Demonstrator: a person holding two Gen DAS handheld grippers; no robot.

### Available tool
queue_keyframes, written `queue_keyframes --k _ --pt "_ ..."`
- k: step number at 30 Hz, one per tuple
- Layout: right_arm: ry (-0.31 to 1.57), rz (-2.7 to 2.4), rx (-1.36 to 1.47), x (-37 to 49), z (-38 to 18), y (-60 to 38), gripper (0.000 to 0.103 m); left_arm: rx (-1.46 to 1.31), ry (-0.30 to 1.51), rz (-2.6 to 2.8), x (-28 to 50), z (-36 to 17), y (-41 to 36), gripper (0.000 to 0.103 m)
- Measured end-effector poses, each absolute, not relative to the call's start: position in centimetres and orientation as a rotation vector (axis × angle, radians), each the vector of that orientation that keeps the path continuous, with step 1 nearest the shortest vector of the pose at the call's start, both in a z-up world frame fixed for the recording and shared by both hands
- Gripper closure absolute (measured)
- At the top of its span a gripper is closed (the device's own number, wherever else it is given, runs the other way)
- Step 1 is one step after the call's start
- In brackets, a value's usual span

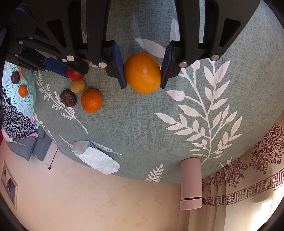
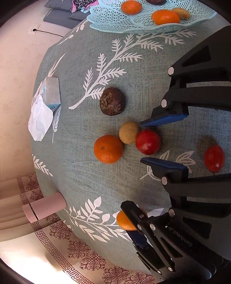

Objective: Organize fruits
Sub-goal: 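Lift the tomato and carry it over the blue basket with the right tool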

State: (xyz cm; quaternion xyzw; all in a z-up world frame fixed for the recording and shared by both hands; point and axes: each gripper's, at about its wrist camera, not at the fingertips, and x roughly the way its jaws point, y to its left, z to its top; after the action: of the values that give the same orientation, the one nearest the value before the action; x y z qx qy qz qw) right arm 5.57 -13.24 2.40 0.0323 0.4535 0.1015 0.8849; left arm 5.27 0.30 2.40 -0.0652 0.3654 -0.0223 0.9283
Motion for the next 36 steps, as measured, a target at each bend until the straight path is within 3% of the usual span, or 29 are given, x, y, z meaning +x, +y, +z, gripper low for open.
queue_keyframes --k 36 --pt "0.752 -0.046 0.232 -3.3 8.4 -24.2 0.072 -0.133 0.716 -0.084 4.4 3.1 -0.3 0.064"
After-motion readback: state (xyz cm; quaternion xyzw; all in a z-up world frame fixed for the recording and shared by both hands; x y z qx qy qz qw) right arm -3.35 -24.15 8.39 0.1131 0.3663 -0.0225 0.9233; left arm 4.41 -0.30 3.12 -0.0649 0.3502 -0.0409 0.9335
